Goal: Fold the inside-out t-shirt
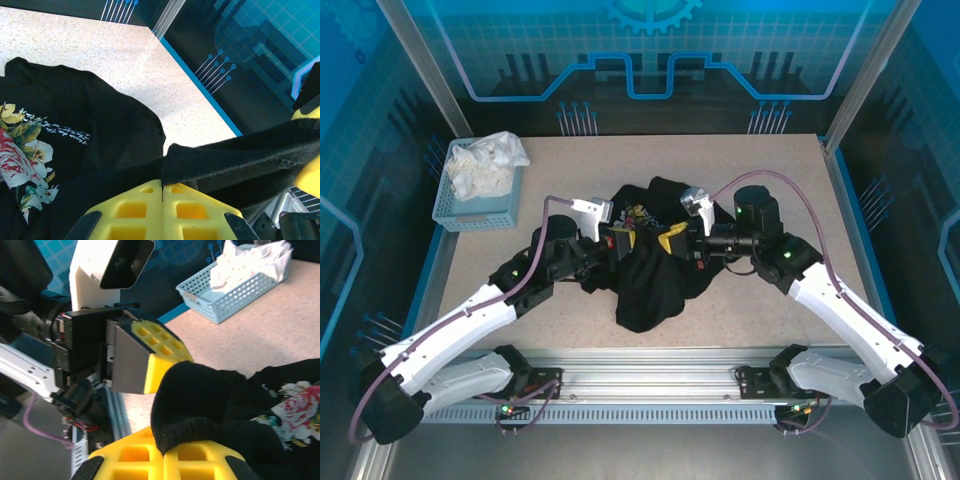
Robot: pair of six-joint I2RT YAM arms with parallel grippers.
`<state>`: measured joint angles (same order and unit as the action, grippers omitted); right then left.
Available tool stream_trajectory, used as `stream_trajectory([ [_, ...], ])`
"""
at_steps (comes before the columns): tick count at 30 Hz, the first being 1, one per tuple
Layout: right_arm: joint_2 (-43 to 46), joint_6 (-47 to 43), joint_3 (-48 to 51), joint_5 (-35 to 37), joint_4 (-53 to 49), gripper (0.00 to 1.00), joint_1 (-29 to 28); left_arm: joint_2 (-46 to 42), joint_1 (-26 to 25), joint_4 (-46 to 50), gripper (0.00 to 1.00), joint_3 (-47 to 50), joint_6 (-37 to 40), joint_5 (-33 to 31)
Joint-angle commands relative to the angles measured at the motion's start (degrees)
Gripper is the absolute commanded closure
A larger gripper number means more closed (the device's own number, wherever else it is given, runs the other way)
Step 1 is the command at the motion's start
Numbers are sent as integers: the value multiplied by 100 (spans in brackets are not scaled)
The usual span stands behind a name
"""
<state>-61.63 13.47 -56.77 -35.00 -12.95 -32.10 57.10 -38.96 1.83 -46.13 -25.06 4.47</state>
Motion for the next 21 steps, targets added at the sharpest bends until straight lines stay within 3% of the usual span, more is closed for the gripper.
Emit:
stream_trajectory([
  [1,-41,467,86,-672,-61,100,209,-100,-28,0,100,-61,151,-121],
  [9,-104,-262,115,392,-1361,100,416,-645,-14,-139,100,-60,169,227],
  [18,-289,-394,134,352,-1261,100,415,-931,137,-389,100,-103,-243,790],
  [21,-233,-387,207,-101,-1039,100,452,-842,140,-261,100,-75,-176,764],
])
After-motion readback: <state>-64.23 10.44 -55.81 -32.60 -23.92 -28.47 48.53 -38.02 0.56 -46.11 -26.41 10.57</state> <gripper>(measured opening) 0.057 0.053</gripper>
